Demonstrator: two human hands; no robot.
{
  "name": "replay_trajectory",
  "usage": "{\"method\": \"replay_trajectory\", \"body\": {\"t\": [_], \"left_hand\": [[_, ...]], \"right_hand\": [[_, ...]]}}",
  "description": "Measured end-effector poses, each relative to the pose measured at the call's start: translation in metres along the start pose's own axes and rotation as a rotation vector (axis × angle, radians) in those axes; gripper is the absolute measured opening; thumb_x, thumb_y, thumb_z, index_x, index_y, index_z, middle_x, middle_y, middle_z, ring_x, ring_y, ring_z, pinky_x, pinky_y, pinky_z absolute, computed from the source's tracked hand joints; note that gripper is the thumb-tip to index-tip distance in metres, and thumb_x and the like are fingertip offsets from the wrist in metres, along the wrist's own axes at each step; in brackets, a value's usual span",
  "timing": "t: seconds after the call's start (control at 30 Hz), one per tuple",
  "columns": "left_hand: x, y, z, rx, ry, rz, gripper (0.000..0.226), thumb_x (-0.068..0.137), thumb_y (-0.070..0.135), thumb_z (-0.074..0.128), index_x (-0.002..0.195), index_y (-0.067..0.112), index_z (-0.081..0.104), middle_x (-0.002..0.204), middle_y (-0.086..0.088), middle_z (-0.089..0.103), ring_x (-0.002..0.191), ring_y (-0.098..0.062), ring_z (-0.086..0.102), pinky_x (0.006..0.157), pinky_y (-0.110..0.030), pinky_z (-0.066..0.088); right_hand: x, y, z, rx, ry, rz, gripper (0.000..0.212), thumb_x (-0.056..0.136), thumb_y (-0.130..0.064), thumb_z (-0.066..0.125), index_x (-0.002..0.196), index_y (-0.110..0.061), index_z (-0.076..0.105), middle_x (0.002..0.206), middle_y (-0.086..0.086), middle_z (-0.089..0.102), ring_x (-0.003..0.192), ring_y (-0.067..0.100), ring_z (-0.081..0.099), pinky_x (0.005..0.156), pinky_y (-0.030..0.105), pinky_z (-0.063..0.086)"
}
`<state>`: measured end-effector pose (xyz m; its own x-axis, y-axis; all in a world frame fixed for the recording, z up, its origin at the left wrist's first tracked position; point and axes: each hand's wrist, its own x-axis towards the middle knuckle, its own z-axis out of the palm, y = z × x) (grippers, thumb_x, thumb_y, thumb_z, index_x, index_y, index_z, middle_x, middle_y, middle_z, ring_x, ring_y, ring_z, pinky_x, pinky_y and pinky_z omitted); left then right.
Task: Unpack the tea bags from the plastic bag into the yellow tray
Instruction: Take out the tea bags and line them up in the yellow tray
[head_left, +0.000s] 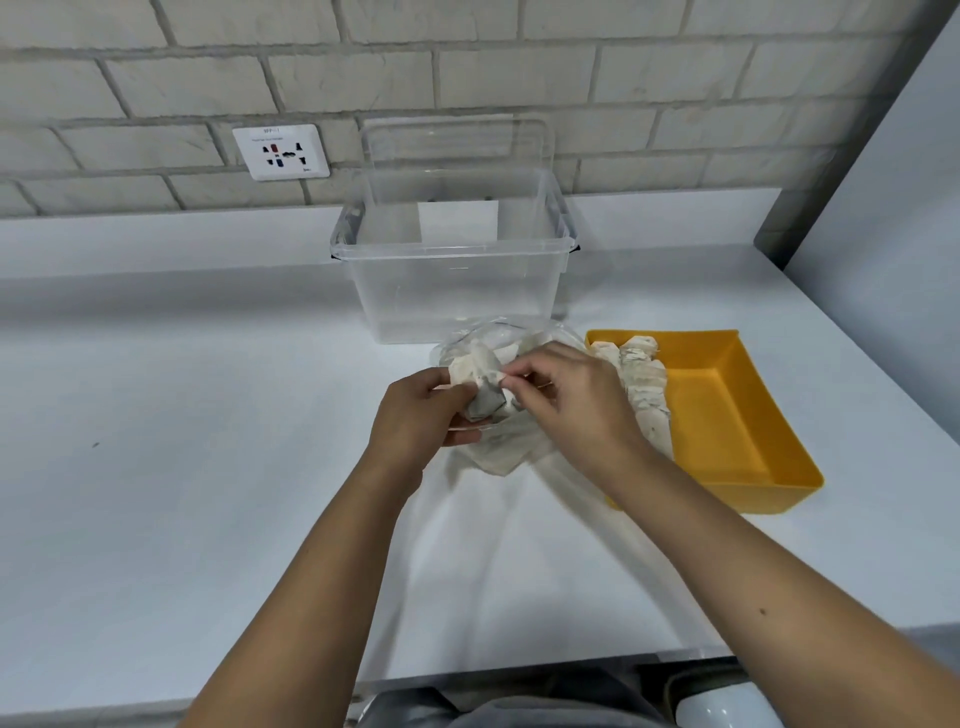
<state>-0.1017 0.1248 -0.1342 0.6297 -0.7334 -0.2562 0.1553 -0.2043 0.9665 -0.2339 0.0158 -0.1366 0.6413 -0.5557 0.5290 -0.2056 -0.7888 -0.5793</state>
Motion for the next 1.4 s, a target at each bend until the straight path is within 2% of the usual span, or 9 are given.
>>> {"method": "replay_trajectory", "body": {"t": [0.2, 0.4, 0.6, 0.67, 0.77, 0.87, 1.03, 1.27, 1.4], "left_hand": [[-0.007, -0.005, 0.007, -0.130, -0.002, -0.020, 0.019, 0.099, 0.015, 0.056, 0.102, 0.007, 0.072, 0.089, -0.012, 0.076, 0.078, -0.020, 0.075, 0.073, -0.032, 0.062], [-0.006, -0.002, 0.011, -0.076, 0.066, -0.008, 0.047, 0.092, 0.043, 0.065, 0.088, -0.003, 0.072, 0.080, -0.015, 0.073, 0.077, -0.024, 0.075, 0.067, -0.028, 0.061], [0.003, -0.003, 0.000, 0.024, 0.187, 0.075, 0.016, 0.092, 0.013, 0.065, 0.080, 0.007, 0.073, 0.066, -0.007, 0.069, 0.064, -0.021, 0.070, 0.064, -0.030, 0.061], [0.010, -0.004, -0.007, 0.163, 0.278, 0.149, 0.014, 0.091, 0.017, 0.064, 0.083, 0.013, 0.075, 0.069, -0.005, 0.072, 0.064, -0.023, 0.072, 0.069, -0.037, 0.062], [0.015, 0.000, -0.009, 0.277, 0.303, 0.218, 0.017, 0.091, 0.020, 0.062, 0.083, 0.013, 0.075, 0.065, -0.002, 0.071, 0.061, -0.021, 0.072, 0.073, -0.042, 0.061], [0.017, 0.006, -0.006, 0.319, 0.280, 0.235, 0.019, 0.090, 0.021, 0.061, 0.078, 0.013, 0.074, 0.062, 0.000, 0.070, 0.059, -0.018, 0.072, 0.073, -0.042, 0.060], [0.020, 0.002, -0.007, 0.277, 0.279, 0.203, 0.016, 0.090, 0.019, 0.062, 0.081, 0.014, 0.075, 0.064, 0.000, 0.070, 0.059, -0.017, 0.071, 0.073, -0.043, 0.061], [0.017, -0.001, -0.009, 0.210, 0.261, 0.179, 0.019, 0.091, 0.018, 0.063, 0.075, 0.022, 0.073, 0.064, -0.001, 0.070, 0.060, -0.015, 0.070, 0.072, -0.040, 0.062], [0.016, 0.001, -0.008, 0.195, 0.255, 0.168, 0.020, 0.091, 0.016, 0.063, 0.074, 0.023, 0.072, 0.067, -0.003, 0.070, 0.064, -0.018, 0.070, 0.072, -0.039, 0.063]], "right_hand": [[-0.017, 0.003, 0.010, -0.078, 0.007, -0.150, 0.006, 0.086, -0.010, 0.070, 0.091, -0.008, 0.073, 0.092, 0.001, 0.068, 0.083, 0.014, 0.066, 0.071, 0.030, 0.055], [-0.013, 0.003, 0.013, -0.085, -0.068, -0.170, 0.009, 0.085, -0.012, 0.070, 0.093, -0.009, 0.074, 0.095, 0.000, 0.067, 0.082, 0.016, 0.067, 0.071, 0.035, 0.057], [0.008, 0.002, 0.000, 0.222, -0.170, 0.184, 0.026, 0.078, -0.005, 0.077, 0.100, -0.017, 0.073, 0.100, -0.002, 0.070, 0.075, 0.004, 0.067, 0.076, 0.016, 0.053], [0.016, 0.011, 0.003, 0.143, -0.203, 0.339, 0.028, 0.080, -0.005, 0.075, 0.106, -0.018, 0.073, 0.100, -0.003, 0.070, 0.073, 0.003, 0.064, 0.076, 0.011, 0.051], [0.028, 0.026, 0.019, -0.083, -0.394, 0.398, 0.025, 0.085, -0.009, 0.071, 0.109, -0.014, 0.073, 0.105, 0.001, 0.072, 0.091, 0.013, 0.065, 0.087, 0.022, 0.050], [0.036, 0.032, 0.038, -0.223, -0.542, 0.415, 0.016, 0.087, -0.018, 0.069, 0.101, -0.011, 0.075, 0.102, 0.005, 0.072, 0.097, 0.021, 0.065, 0.081, 0.026, 0.047], [0.038, 0.028, 0.057, -0.342, -0.630, 0.482, 0.023, 0.086, -0.035, 0.065, 0.079, -0.013, 0.064, 0.084, 0.006, 0.064, 0.082, 0.025, 0.062, 0.065, 0.030, 0.043], [0.033, 0.034, 0.059, -0.246, -0.580, 0.547, 0.033, 0.085, -0.037, 0.061, 0.060, -0.017, 0.050, 0.069, 0.002, 0.056, 0.072, 0.024, 0.057, 0.059, 0.031, 0.038], [0.036, 0.032, 0.064, -0.144, -0.642, 0.597, 0.040, 0.084, -0.045, 0.064, 0.057, -0.020, 0.048, 0.063, 0.001, 0.055, 0.069, 0.024, 0.055, 0.066, 0.033, 0.041]]}}
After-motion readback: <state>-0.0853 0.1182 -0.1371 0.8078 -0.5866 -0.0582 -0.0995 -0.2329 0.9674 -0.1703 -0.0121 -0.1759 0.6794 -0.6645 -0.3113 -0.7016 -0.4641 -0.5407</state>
